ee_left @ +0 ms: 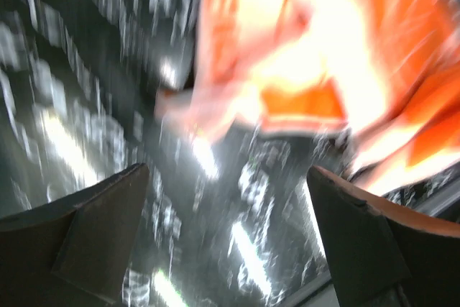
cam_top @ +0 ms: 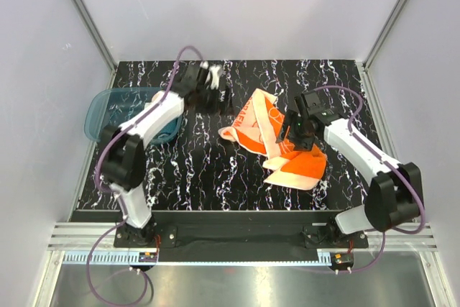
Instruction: Roll the towels
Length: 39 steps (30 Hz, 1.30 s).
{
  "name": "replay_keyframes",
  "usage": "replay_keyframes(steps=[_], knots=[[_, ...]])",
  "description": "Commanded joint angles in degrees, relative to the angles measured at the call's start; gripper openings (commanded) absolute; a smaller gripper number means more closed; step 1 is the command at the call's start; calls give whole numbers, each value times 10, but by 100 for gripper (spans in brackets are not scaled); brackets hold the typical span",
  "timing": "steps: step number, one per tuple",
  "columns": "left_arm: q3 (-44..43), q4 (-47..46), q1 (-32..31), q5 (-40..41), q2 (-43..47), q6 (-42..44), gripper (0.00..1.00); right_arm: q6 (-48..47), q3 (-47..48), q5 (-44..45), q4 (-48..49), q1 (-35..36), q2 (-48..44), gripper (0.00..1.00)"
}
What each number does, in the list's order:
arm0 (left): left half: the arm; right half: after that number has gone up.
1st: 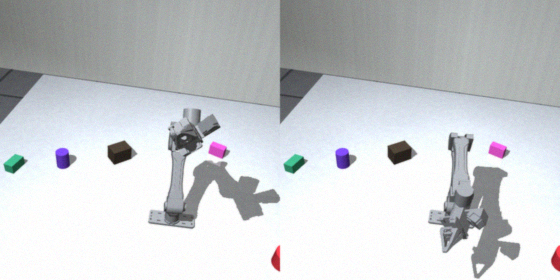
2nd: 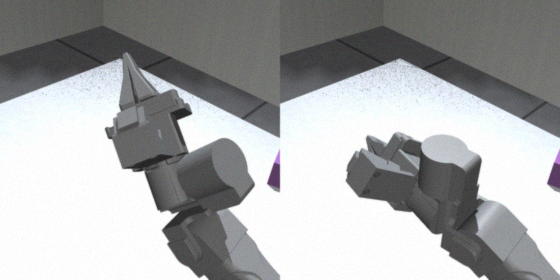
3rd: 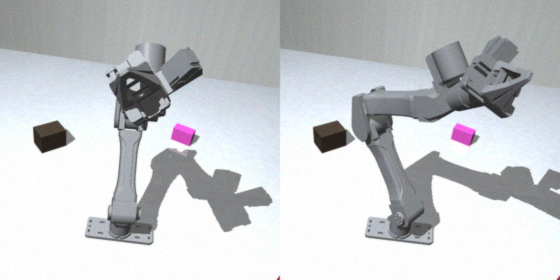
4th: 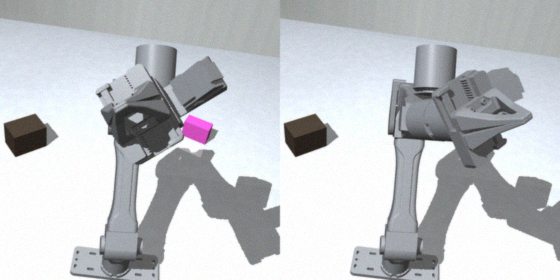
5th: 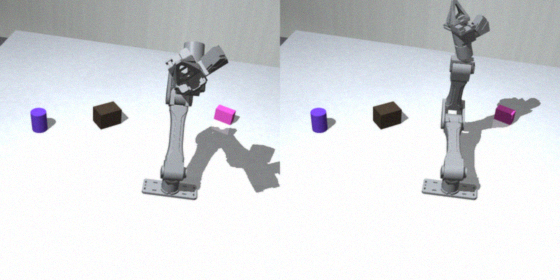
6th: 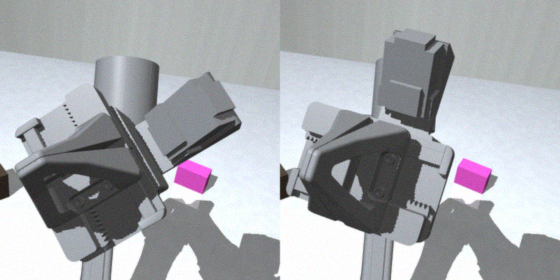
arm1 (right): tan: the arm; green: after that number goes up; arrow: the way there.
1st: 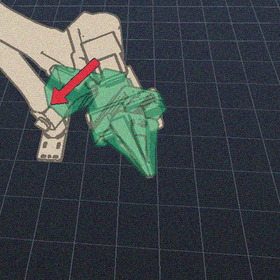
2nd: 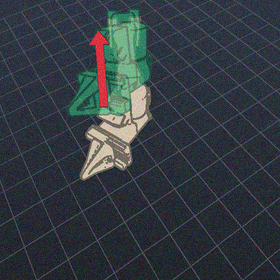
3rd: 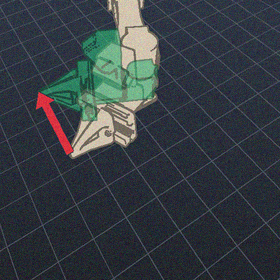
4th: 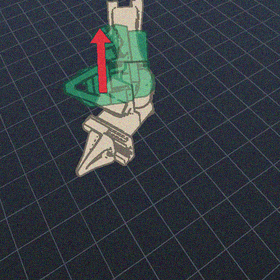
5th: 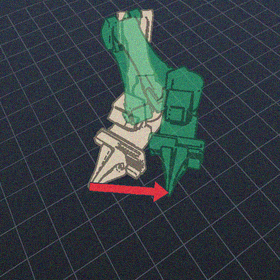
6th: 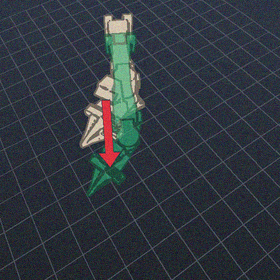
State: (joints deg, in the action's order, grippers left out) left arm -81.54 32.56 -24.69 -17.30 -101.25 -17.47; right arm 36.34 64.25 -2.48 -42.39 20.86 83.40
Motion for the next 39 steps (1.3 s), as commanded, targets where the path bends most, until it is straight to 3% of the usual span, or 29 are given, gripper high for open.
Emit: replay_keyframes(steps=[1,2,6,9,20,29,32,35,36,39], knots=[[-136,-12,-2,-5,-108,-17,99,15,-35,21,-4,9,-67,73],[-202,-7,-2,-5,-132,-32,99,18,-42,22,-3,10,-74,73],[-305,-25,-2,-39,-231,-79,99,27,-62,29,14,10,-74,69],[-337,-43,-1,-77,-281,-113,99,23,-66,6,29,21,-53,68],[-247,-71,4,-77,-232,-88,99,82,-37,93,-44,216,32,74],[-166,-97,16,-90,-183,-84,99,84,-25,163,-54,235,120,73],[-143,-98,22,-93,-171,-78,99,85,-27,158,-47,241,147,65],[-115,-108,31,-94,-155,-75,99,92,-31,154,-43,251,150,44],[-110,-110,34,-96,-153,-74,99,94,-32,155,-43,254,149,31],[-95,-115,40,-99,-145,-74,99,94,-27,155,-49,256,145,12]])
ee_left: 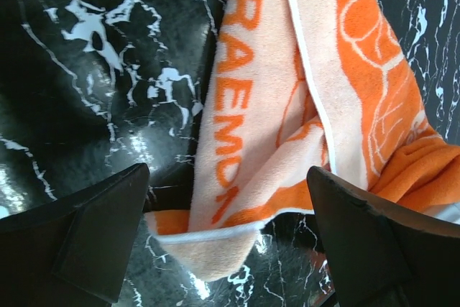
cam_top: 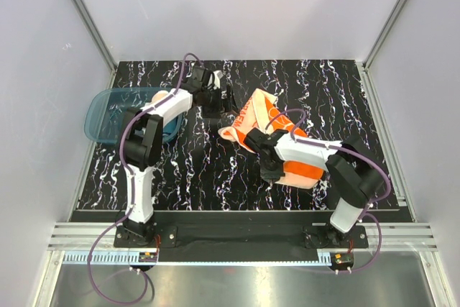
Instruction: Roll the towels
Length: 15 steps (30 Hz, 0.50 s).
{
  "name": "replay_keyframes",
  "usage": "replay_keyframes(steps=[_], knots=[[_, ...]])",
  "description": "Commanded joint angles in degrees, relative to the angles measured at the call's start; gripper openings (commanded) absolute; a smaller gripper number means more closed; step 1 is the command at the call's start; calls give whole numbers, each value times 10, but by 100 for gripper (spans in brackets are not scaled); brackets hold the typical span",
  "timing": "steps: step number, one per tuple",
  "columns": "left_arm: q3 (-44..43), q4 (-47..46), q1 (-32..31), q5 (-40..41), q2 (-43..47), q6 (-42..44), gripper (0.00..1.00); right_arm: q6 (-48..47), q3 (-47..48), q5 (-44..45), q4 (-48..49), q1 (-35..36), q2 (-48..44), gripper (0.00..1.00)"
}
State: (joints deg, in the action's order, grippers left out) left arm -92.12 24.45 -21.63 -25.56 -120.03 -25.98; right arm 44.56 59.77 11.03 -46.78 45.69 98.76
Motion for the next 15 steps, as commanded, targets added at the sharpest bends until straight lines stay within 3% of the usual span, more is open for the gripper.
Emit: replay_keyframes(steps=[1,5,8,12,15], knots=[[11,-33,10,-15,47,13,99,12,22,22,-11,8,-12,0],[17,-14,11,5,72,24,99,0,90,65,-82,7,-72,0],[24,7,11,38,109,31,99,-7,201,164,-194,-7,-170,0],[53,13,9,64,177,34,99,-59,321,210,-258,-122,-267,0],[76,12,2,84,207,38,99,-98,341,230,-269,-168,-305,0]])
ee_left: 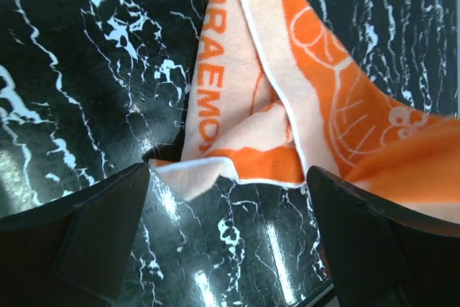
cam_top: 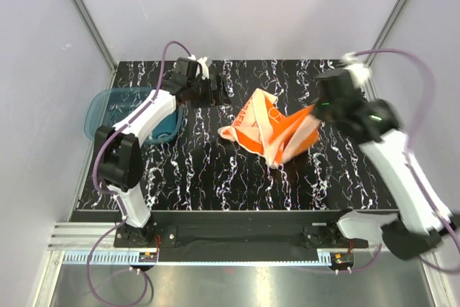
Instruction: Roll the towels
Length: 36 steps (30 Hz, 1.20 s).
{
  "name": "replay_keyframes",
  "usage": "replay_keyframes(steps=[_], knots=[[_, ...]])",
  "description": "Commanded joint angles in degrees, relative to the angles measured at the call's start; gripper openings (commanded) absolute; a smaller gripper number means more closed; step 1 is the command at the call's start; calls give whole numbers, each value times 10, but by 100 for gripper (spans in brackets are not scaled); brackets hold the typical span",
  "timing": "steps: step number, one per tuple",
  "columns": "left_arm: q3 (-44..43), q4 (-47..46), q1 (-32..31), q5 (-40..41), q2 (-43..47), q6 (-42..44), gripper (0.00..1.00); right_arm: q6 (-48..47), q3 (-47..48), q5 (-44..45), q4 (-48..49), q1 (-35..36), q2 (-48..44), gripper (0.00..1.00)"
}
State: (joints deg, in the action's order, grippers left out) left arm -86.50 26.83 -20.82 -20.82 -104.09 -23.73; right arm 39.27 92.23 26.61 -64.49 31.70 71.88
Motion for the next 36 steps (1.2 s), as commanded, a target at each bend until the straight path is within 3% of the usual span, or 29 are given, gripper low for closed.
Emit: replay_keyframes(steps=[1,4,9,13,26,28,29,30,32,33,36], knots=[[28,-12,-12,42,51,18,99,-39,18,92,-105,-44,-38,0],[62,-19,-30,53,57,21,99,-26,-10,130,-120,-78,-65,0],[105,-49,-52,49,38,17,99,-24,-80,93,-83,-99,-110,0],[77,-35,-76,52,-7,27,99,-19,-120,51,-65,-104,-108,0],[104,-34,-98,97,-74,0,99,-43,-127,4,-11,-106,-77,0],[101,-42,-98,93,-81,-2,91,-49,-122,2,-2,-107,-70,0],[98,-52,-98,90,-88,0,81,-51,-118,2,1,-109,-68,0],[85,-52,-98,88,-94,8,50,-55,-115,0,4,-110,-65,0],[57,-36,-98,87,-110,19,7,-60,-101,-1,9,-117,-54,0],[46,-25,-99,93,-112,29,0,-64,-95,-2,9,-123,-51,0],[12,20,-99,115,-91,52,0,-74,-65,-9,10,-135,-47,0]])
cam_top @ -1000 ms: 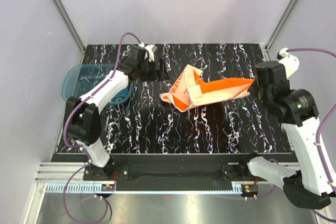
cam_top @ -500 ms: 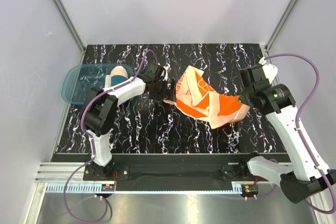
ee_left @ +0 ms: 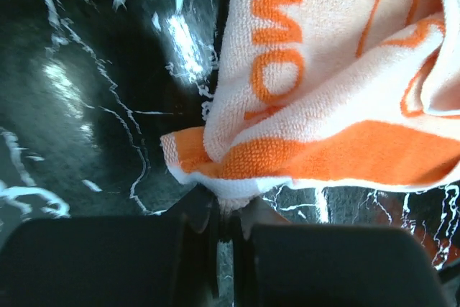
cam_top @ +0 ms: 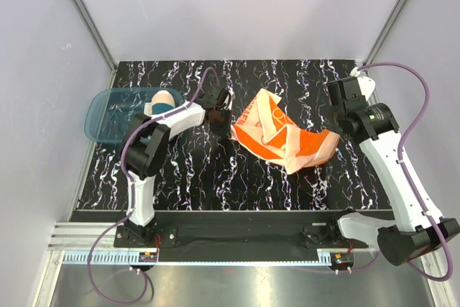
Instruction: Roll the towels
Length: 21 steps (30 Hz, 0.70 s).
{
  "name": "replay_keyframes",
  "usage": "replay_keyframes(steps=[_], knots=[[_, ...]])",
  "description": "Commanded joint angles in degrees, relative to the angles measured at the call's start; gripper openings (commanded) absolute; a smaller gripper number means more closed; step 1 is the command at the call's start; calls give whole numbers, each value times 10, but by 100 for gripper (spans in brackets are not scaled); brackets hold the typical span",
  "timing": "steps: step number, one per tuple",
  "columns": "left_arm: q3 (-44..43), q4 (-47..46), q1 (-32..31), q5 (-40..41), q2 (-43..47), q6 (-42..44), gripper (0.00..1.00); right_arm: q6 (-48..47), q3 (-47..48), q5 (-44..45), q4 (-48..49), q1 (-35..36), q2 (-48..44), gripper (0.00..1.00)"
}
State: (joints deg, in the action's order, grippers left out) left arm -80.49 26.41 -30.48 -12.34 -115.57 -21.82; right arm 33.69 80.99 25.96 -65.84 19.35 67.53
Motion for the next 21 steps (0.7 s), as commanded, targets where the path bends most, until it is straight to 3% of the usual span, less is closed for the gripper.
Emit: replay_keyframes(steps=[1,4,9,10,11,13,14,19,21], knots=[[-56,42,-3,40,37,41,0,-20,61,0,17,-14,-7,0],[-93,119,-16,90,119,71,0,-27,133,22,6,-14,-23,0],[-295,303,-37,200,207,140,0,-61,296,93,-33,-56,28,0],[-323,324,-27,213,202,150,0,-86,298,51,-27,-170,47,0],[-351,380,-14,215,167,159,0,-87,294,-115,-31,-249,104,0],[-450,459,31,201,109,170,0,-86,274,-223,-47,-350,194,0],[-463,508,41,199,72,172,0,-88,246,-226,-39,-353,211,0],[-261,443,63,177,141,178,0,-95,123,-237,38,-379,247,0],[-253,452,70,152,141,186,0,-113,111,-245,29,-385,267,0]])
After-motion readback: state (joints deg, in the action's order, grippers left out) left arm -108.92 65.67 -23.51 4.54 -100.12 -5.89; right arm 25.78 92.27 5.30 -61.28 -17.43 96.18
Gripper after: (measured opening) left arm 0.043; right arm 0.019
